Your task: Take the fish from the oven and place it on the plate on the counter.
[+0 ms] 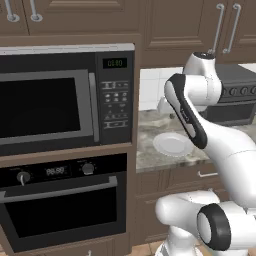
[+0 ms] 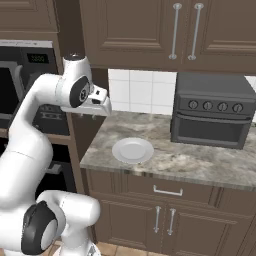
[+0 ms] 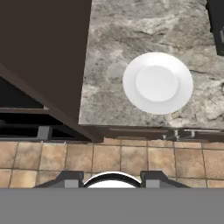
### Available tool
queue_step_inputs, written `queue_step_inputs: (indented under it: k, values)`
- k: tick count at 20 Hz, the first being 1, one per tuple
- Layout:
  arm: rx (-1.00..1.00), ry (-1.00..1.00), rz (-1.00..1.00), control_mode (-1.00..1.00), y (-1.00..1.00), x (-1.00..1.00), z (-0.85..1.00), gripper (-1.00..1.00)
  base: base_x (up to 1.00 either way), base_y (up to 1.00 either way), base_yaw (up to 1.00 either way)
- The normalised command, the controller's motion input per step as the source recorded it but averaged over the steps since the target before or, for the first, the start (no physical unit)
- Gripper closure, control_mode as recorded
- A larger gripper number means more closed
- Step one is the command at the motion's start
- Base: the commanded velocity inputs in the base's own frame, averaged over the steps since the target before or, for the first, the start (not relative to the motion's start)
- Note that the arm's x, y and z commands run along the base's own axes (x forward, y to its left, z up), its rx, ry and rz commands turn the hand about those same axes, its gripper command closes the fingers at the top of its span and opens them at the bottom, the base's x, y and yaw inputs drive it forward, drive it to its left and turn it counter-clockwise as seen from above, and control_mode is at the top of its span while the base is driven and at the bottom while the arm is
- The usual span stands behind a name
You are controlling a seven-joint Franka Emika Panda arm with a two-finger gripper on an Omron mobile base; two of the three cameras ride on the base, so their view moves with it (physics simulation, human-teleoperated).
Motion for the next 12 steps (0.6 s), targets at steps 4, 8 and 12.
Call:
queue_step_inputs:
  k: [4, 8, 12]
  values:
    - [-0.01, -0.07, 0.04, -1.00, 0.25, -0.62, -0.01, -1.00, 0.00, 0.00, 0.00]
    - [-0.17, -0.30, 0.14, -1.00, 0.98, -0.96, 0.02, -1.00, 0.00, 0.00, 0.00]
    - [-0.15, -0.28, 0.33, -1.00, 1.00, -0.62, 0.00, -1.00, 0.00, 0.00, 0.00]
